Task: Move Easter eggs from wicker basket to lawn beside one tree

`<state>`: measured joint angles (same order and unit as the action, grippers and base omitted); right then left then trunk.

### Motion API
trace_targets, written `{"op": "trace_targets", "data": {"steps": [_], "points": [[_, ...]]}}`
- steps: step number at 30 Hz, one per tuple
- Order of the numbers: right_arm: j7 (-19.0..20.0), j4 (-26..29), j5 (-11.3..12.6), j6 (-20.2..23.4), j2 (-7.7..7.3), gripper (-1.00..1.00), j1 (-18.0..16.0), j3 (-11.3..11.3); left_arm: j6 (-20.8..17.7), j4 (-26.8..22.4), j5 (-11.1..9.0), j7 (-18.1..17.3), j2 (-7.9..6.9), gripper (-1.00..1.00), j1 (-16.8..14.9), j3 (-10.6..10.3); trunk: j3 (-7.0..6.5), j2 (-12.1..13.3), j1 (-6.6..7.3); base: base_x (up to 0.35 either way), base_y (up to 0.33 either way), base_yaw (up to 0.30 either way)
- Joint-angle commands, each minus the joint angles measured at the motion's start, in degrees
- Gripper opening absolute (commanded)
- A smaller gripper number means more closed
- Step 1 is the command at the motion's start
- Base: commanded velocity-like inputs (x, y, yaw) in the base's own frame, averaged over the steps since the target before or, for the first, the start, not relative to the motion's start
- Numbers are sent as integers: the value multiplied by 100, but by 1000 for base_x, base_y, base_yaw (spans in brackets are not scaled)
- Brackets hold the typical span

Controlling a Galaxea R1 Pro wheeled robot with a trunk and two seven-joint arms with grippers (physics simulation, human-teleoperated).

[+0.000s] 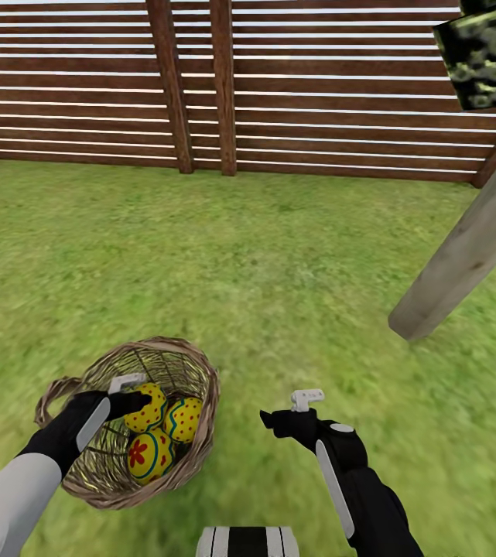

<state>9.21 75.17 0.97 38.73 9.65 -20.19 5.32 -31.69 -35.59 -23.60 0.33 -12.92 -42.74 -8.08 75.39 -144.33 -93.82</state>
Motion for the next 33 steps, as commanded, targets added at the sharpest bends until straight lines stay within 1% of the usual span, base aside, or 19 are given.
{"op": "trace_targets", "data": {"steps": [1, 10, 13, 23, 28, 33], "points": [[11, 6, 8, 29, 2, 100, -2, -4, -20, -8, -13, -3, -4, 100, -1, -26, 4, -2, 1, 0, 0, 0], [11, 6, 8, 29, 2, 100, -2, -4, -21, -42, -13, -15, 13, 100, 0, -28, 4, -2, 1, 0, 0, 0], [11, 6, 8, 29, 2, 100, -2, -2, -16, -44, -14, -15, 16, 100, 1, -28, 71, -6, -7, 0, 0, 0], [19, 6, 8, 29, 2, 100, -2, -1, -39, -53, -20, -23, 23, 100, -4, -27, 71, -6, -7, 0, 0, 0], [20, 6, 8, 29, 2, 100, -2, -3, -42, -48, -16, -73, 91, 100, -5, -32, 71, -6, -7, 0, 0, 0], [20, 8, 5, 21, 2, 100, -2, -1, -38, -46, -14, -97, 109, 100, -3, -34, 71, -6, -7, 0, 0, 0]]}}
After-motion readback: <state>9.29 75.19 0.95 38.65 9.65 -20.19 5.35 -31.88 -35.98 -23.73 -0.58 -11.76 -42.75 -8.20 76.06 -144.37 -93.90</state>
